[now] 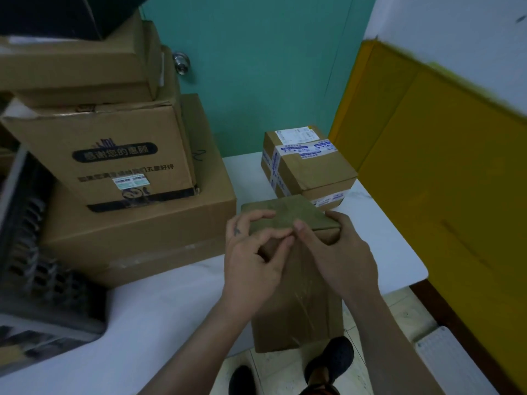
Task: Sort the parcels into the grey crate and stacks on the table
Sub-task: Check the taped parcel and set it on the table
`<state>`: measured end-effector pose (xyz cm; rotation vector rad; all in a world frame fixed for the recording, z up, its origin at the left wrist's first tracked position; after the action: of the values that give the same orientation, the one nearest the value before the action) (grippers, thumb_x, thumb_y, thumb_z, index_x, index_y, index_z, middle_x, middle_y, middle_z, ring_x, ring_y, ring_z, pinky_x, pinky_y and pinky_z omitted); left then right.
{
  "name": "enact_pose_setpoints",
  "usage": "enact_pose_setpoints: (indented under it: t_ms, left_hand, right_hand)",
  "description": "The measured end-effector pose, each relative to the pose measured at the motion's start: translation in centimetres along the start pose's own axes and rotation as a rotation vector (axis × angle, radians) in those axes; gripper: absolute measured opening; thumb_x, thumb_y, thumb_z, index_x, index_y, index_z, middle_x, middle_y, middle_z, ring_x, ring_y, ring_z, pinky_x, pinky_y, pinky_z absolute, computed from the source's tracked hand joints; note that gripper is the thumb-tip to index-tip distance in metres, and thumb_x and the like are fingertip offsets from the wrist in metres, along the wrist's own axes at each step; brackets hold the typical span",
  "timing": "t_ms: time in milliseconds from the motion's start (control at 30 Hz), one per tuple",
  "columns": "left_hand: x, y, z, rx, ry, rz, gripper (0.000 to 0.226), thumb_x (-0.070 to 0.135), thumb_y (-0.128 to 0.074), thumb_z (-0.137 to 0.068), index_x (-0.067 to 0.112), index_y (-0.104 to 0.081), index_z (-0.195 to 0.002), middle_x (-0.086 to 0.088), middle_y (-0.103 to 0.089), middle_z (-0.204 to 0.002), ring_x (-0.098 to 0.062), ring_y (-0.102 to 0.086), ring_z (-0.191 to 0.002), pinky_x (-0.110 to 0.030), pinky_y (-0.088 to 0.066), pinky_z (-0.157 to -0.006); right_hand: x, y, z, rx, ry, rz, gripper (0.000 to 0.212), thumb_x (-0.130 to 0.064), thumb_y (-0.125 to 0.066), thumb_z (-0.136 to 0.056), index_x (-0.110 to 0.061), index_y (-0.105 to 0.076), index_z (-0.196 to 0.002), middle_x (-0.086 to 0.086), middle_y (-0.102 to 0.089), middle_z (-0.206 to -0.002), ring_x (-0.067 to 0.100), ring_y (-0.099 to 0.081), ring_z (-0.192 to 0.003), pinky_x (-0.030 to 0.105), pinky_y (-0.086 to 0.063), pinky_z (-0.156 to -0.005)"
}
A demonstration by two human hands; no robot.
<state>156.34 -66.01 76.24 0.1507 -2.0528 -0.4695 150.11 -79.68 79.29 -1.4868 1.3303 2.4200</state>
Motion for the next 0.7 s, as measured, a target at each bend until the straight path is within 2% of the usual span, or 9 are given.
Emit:
enact_pose_setpoints:
  t_ms: [33,100,167,267,333,467,500,600,700]
  left_hand:
    - [0.0,0.2,-0.1,-0.013,0.072,0.056,0.005,0.031,-0.076,-0.084,0.035,-0.073,-0.084,0.018,-0.056,-0.117,-0.008,-0.045,-0.118,-0.005,-0.028,-0.099]
    - [-0.1,0.4,-0.1,-0.044,0.235,0.188,0.021,0.02,-0.078,-0.084,0.036,-0.068,-0.078,0.019,-0.055,-0.118,-0.005,-0.048,-0.12,-0.013,-0.034,-0.1]
    - [-0.3,0.5,-0.2,-0.053,0.33,0.253,0.018,0.018,-0.078,-0.082,0.031,-0.066,-0.077,0.018,-0.055,-0.118,0.003,-0.05,-0.117,-0.021,-0.041,-0.097]
    - [-0.5,0.3,-0.1,-0.053,0.372,0.31,0.015,0.02,-0.08,-0.079,0.022,-0.065,-0.078,0.011,-0.057,-0.12,0.01,-0.051,-0.112,-0.014,-0.041,-0.094]
    - [-0.5,0.1,-0.1,-0.057,0.382,0.318,0.018,0.019,-0.082,-0.077,0.021,-0.064,-0.081,0.01,-0.056,-0.121,0.008,-0.051,-0.114,-0.013,-0.042,-0.095]
    - [-0.8,-0.2,-0.5,-0.085,0.454,0.371,0.039,0.019,-0.087,-0.076,0.027,-0.059,-0.102,0.004,-0.056,-0.125,-0.007,-0.055,-0.117,-0.034,-0.051,-0.1]
    - [-0.8,-0.2,-0.7,-0.098,0.483,0.402,0.045,0.019,-0.087,-0.075,0.029,-0.058,-0.107,0.002,-0.056,-0.126,-0.007,-0.057,-0.116,-0.035,-0.053,-0.099]
    - [-0.9,-0.2,-1.0,-0.137,0.501,0.415,0.059,0.014,-0.086,-0.075,0.033,-0.051,-0.118,0.004,-0.052,-0.129,0.008,-0.053,-0.11,-0.017,-0.05,-0.094]
    - [-1.1,-0.3,-1.0,-0.137,0.515,0.366,0.074,0.025,-0.087,-0.071,0.034,-0.043,-0.13,0.009,-0.046,-0.131,0.018,-0.047,-0.112,-0.01,-0.046,-0.095]
  right_hand:
    - [0.0,-0.1,0.0,-0.01,-0.003,0.008,0.098,-0.085,-0.045,-0.06,-0.035,-0.038,-0.144,-0.002,-0.056,-0.138,0.027,-0.054,-0.123,0.043,-0.044,-0.101]
    - [-0.1,-0.1,-0.1,-0.033,-0.011,0.023,0.101,-0.084,-0.044,-0.06,-0.034,-0.034,-0.147,0.0,-0.053,-0.142,0.029,-0.052,-0.126,0.044,-0.042,-0.104]
    - [-0.1,-0.1,-0.2,-0.053,-0.01,0.028,0.103,-0.083,-0.045,-0.059,-0.034,-0.032,-0.148,0.0,-0.052,-0.143,0.03,-0.052,-0.127,0.044,-0.042,-0.105]
    - [0.0,0.2,-0.5,-0.086,-0.009,0.038,0.102,-0.083,-0.046,-0.058,-0.035,-0.032,-0.147,-0.001,-0.052,-0.143,0.029,-0.052,-0.126,0.044,-0.043,-0.103]
    - [0.0,0.4,-0.6,-0.109,-0.009,0.036,0.1,-0.082,-0.048,-0.059,-0.035,-0.033,-0.145,-0.002,-0.052,-0.142,0.028,-0.053,-0.125,0.043,-0.044,-0.102]
    - [0.0,0.5,-0.9,-0.143,-0.018,0.006,0.1,-0.08,-0.051,-0.057,-0.034,-0.032,-0.144,-0.003,-0.051,-0.141,0.028,-0.053,-0.125,0.045,-0.045,-0.103]
    - [0.0,0.5,-1.0,-0.144,-0.02,0.0,0.099,-0.079,-0.052,-0.058,-0.033,-0.033,-0.144,-0.003,-0.052,-0.141,0.028,-0.053,-0.125,0.045,-0.046,-0.103]
    - [0.1,0.5,-1.0,-0.139,-0.034,0.013,0.096,-0.078,-0.053,-0.059,-0.03,-0.035,-0.141,-0.002,-0.053,-0.138,0.028,-0.055,-0.122,0.044,-0.046,-0.101]
    - [0.1,0.4,-1.1,-0.123,-0.046,0.044,0.095,-0.078,-0.05,-0.059,-0.028,-0.037,-0.139,-0.002,-0.055,-0.135,0.028,-0.056,-0.12,0.042,-0.046,-0.099]
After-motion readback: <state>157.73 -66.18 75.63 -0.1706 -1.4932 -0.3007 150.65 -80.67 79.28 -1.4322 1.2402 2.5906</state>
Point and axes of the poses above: each hand's wrist, its own z-axis away from the middle knuckle, its own y-axis out of the back of the hand, x = y × z, the point moved 2 cm from there along -z, towards the middle knuckle
